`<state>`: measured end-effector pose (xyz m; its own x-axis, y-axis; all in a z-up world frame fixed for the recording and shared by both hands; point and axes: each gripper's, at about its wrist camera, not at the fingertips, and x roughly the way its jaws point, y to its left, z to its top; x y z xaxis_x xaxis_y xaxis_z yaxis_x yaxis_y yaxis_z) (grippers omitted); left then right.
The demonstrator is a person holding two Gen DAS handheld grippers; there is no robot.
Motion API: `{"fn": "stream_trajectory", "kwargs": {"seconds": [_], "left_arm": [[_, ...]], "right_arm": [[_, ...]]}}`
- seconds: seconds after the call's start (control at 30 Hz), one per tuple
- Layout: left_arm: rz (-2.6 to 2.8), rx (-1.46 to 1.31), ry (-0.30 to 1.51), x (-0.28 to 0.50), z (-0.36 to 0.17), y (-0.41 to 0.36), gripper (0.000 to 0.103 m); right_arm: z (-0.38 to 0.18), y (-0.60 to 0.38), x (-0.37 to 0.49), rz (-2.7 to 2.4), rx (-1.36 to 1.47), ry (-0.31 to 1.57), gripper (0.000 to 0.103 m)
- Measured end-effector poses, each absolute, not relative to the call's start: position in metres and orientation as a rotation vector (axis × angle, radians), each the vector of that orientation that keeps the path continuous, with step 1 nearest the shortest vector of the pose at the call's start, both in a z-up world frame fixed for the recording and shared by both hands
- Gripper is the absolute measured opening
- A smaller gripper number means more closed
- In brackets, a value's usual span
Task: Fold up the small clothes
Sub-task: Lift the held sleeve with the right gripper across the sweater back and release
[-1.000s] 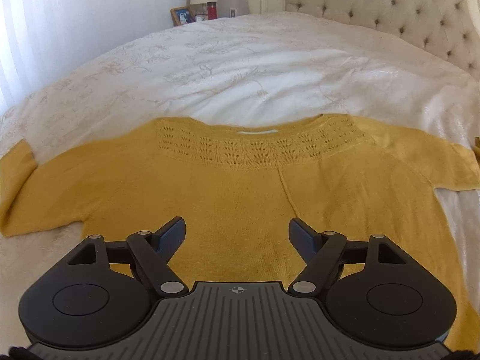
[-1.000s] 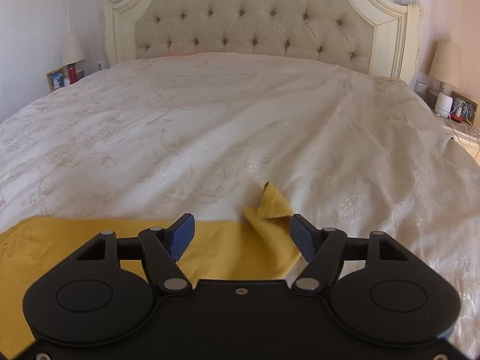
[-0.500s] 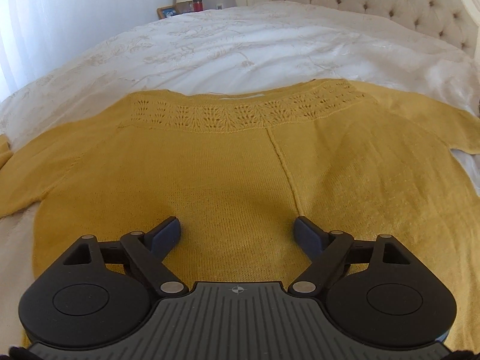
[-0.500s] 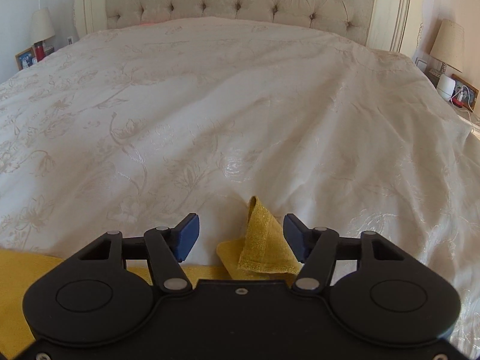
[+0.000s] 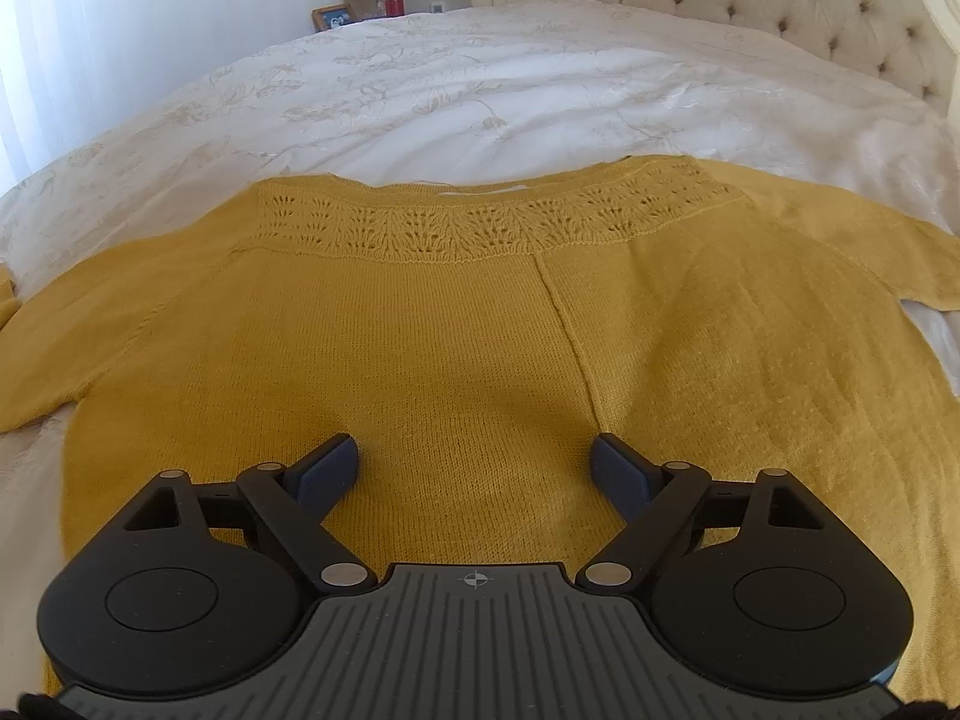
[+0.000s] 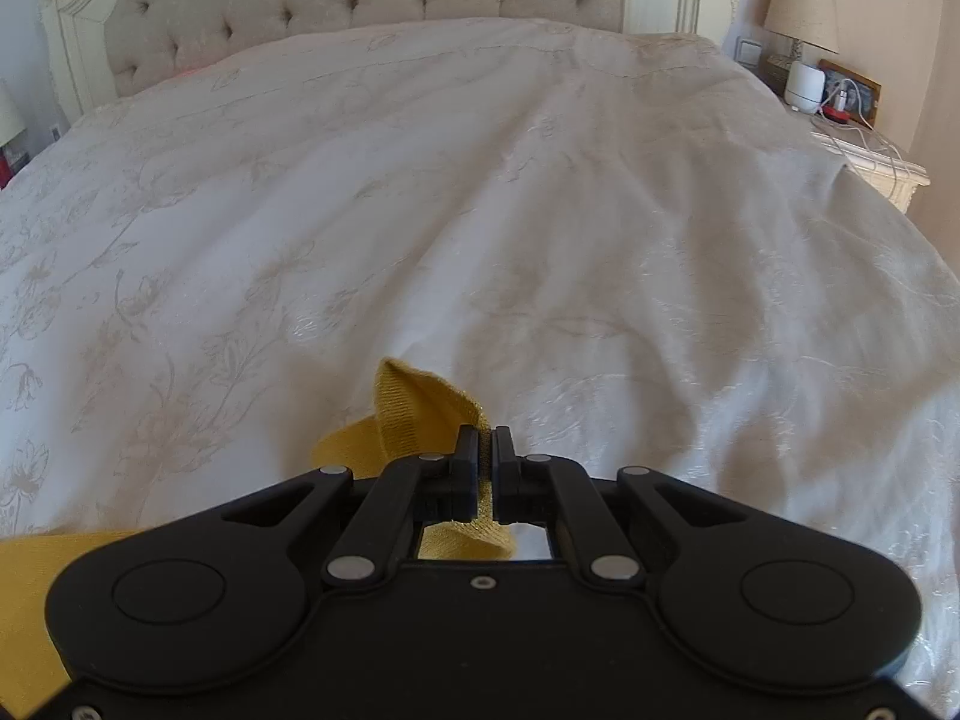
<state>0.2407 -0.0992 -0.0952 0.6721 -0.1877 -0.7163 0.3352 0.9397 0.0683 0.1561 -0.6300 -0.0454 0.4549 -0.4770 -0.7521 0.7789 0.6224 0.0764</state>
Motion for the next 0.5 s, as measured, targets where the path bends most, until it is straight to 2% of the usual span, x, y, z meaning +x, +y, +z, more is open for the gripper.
{"fn": "stream_trajectory", "kwargs": {"seconds": [0.23, 0.5], "left_arm": [[-0.341, 0.151, 0.816, 0.248, -0.086, -0.087, 0.084], [-0.36, 0.096, 0.785, 0.244, -0.072, -0.055, 0.084]], "right_arm": [[-0.005, -0.62, 0.135, -0.72, 0.527, 0.685, 0.009], [0.064, -0.543, 0.165, -0.474, 0.565, 0.599, 0.009]]}}
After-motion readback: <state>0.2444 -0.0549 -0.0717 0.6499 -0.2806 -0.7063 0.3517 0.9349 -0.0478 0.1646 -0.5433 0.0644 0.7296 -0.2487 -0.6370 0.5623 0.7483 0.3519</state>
